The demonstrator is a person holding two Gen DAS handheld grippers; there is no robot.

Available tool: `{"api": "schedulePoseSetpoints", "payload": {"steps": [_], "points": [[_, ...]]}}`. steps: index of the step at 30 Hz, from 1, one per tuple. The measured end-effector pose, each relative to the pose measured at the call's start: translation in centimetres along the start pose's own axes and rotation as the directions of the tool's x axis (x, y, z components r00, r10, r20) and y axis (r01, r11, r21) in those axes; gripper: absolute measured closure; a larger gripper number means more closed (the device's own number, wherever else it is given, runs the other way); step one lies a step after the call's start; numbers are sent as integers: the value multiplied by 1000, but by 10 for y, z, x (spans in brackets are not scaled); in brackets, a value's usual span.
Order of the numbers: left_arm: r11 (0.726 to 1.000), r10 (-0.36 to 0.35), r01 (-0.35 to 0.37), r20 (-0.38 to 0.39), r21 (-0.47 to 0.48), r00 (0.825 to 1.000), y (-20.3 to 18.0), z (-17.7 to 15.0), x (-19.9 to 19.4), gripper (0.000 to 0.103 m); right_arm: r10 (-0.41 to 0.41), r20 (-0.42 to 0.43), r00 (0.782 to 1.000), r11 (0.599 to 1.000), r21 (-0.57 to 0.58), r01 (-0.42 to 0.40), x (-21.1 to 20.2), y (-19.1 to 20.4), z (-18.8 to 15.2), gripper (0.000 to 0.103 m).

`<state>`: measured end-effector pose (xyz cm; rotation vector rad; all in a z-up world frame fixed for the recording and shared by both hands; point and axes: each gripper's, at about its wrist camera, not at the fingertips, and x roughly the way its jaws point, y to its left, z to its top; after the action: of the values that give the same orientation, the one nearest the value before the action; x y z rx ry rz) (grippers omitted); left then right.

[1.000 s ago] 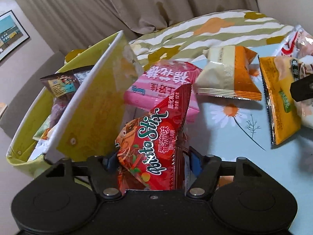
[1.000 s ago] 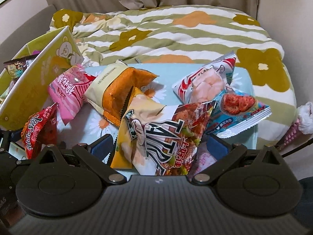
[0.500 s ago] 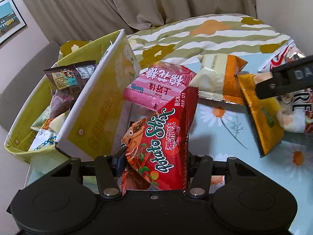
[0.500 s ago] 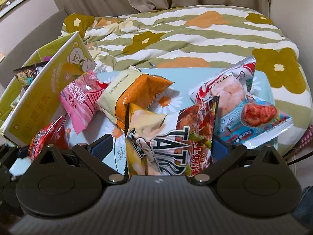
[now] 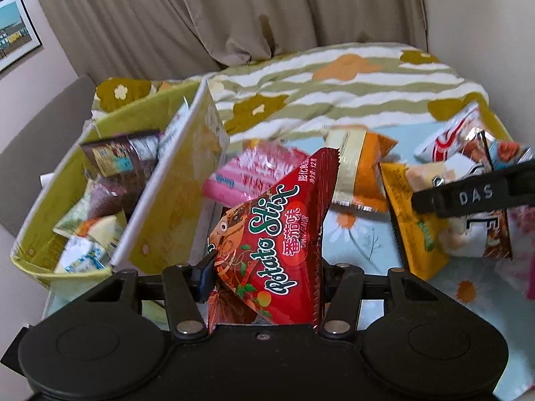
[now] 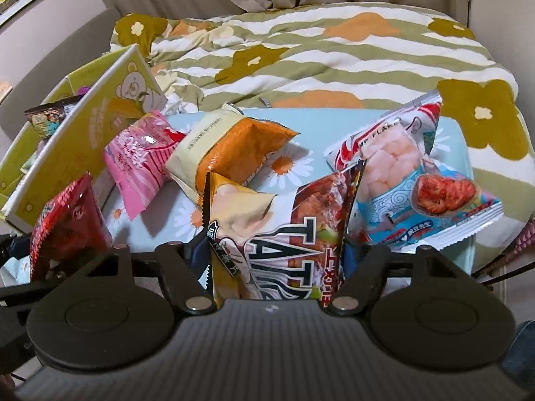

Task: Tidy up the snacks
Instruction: 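Carry the Potato Stix and TATE bags into the box and release both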

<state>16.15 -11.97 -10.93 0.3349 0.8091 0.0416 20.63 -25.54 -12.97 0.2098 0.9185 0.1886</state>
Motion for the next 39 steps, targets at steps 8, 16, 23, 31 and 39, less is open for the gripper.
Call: {"api": "schedulePoseSetpoints", "payload": {"steps": [8,16,23,31,39], "points": [[998,61,-58,102,-37,993,25,12,-43,44,43,46,998,999,-5,-43,-36,11,8,16],[988,129,-111,184,-105,974,84,26,-80,44,130,120,984,990,-75,-122,-78,56,32,16],[986,127,-99,221,-133,967,158,37,-81,44,182,192,964,977,-142,-157,-98,125,63,16],[989,35,-4,213,-145,976,251,59,-40,44,171,248,953,981,-134,-141,-86,214,101,16],[976,-133,159,172,-146,976,317,87,28,44,112,273,956,992,-84,-92,-41,280,143,16]]}}
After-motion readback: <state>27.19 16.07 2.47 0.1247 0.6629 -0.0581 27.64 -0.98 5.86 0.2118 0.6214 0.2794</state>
